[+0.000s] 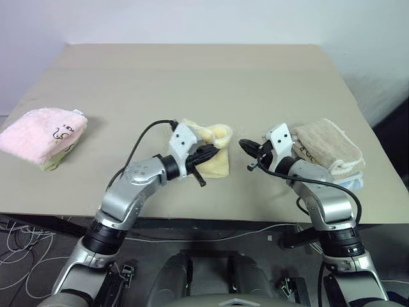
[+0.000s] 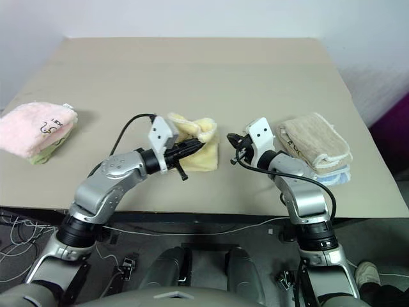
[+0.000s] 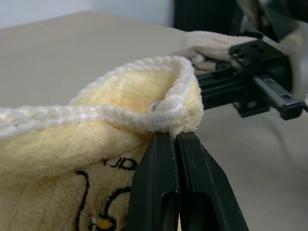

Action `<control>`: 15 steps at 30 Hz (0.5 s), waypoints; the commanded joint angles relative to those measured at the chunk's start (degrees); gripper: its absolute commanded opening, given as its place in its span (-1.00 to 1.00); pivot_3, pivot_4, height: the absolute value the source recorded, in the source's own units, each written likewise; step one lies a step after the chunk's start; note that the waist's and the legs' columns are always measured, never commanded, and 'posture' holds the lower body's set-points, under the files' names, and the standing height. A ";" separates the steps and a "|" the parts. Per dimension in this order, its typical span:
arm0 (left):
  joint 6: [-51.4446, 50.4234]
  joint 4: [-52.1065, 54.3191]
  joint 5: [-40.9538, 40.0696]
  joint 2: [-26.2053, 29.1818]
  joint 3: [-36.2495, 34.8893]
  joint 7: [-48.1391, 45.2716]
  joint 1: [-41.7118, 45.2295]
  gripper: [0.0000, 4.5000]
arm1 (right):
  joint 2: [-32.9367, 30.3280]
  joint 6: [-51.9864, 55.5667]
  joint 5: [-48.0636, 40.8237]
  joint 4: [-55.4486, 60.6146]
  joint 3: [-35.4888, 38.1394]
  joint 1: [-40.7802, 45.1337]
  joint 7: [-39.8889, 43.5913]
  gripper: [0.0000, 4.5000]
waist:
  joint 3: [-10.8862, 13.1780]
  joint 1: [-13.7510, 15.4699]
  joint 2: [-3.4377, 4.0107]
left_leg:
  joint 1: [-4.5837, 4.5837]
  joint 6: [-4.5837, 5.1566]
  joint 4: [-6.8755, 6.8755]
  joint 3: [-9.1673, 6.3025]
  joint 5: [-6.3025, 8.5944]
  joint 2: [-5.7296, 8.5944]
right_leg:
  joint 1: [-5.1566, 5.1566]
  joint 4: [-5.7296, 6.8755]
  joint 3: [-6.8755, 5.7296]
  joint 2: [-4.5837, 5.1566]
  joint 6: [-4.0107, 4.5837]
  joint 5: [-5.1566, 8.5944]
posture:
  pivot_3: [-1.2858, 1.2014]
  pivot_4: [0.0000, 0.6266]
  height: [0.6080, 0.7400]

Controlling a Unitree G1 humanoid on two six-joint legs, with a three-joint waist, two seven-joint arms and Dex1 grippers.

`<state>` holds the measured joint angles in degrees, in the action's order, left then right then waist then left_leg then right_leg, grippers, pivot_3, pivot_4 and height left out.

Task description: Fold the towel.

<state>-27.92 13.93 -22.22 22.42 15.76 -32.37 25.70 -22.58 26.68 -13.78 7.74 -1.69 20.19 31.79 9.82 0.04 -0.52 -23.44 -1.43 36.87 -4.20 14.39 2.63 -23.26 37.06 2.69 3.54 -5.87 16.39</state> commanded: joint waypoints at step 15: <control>-7.39 -1.25 -0.02 -2.73 -0.39 -5.51 -0.78 -0.79 | -0.30 -0.21 -0.53 3.18 1.08 -0.19 -0.84 -1.00 | 0.00 -0.67 0.00 | 0.00 0.00 0.00 -0.03 0.00 -0.01 | 0.00 0.04 -0.01 -0.01 -0.01 0.01 | 0.03 -0.52 1.00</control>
<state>-34.68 10.19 -20.33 20.00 17.50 -37.20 24.85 -22.67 27.12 -13.80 9.03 -1.46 18.97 30.84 9.83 -0.63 -0.52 -23.44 -1.42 36.88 -4.23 14.39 2.62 -23.27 37.09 2.68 3.53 -5.89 16.39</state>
